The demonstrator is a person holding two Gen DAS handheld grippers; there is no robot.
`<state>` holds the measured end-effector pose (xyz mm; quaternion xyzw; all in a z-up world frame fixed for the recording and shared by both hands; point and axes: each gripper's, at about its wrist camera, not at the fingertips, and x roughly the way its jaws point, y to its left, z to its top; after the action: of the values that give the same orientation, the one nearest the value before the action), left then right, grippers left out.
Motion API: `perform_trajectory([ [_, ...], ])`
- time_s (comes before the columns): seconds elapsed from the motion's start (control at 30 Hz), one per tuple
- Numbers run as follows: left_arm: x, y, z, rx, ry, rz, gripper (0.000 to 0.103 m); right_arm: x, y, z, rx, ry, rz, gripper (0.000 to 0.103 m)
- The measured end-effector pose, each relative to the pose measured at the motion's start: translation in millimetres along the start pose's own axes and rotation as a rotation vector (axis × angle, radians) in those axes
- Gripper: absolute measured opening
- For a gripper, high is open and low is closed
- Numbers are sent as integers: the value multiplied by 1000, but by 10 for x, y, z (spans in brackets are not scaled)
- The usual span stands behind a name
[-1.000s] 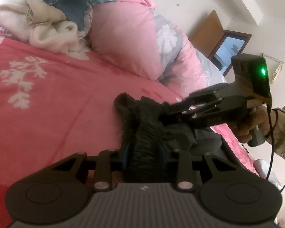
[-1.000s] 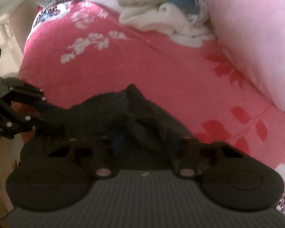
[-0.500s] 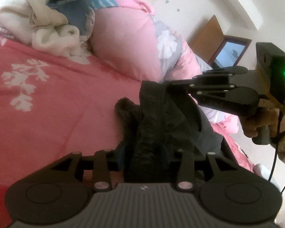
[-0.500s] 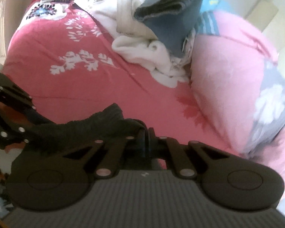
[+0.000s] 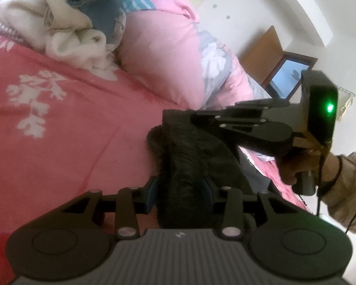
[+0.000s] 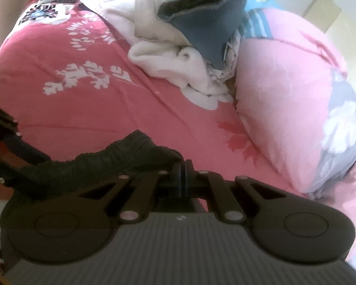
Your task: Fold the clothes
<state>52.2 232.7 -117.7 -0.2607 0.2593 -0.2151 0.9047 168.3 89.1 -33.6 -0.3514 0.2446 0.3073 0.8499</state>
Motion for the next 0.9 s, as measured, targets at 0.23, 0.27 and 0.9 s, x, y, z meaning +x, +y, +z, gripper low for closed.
perform_trajectory([
  [0.23,19,21,8,-4,2,11,21,282,40,-187,79,5,47,1],
  [0.27,19,25,9,-6,1,16,20,316,34,-217,98,10,59,2],
  [0.9,-220,-219,-16,136,-123,230,28,-1775,-695,-1549,944,-321,-156,65],
])
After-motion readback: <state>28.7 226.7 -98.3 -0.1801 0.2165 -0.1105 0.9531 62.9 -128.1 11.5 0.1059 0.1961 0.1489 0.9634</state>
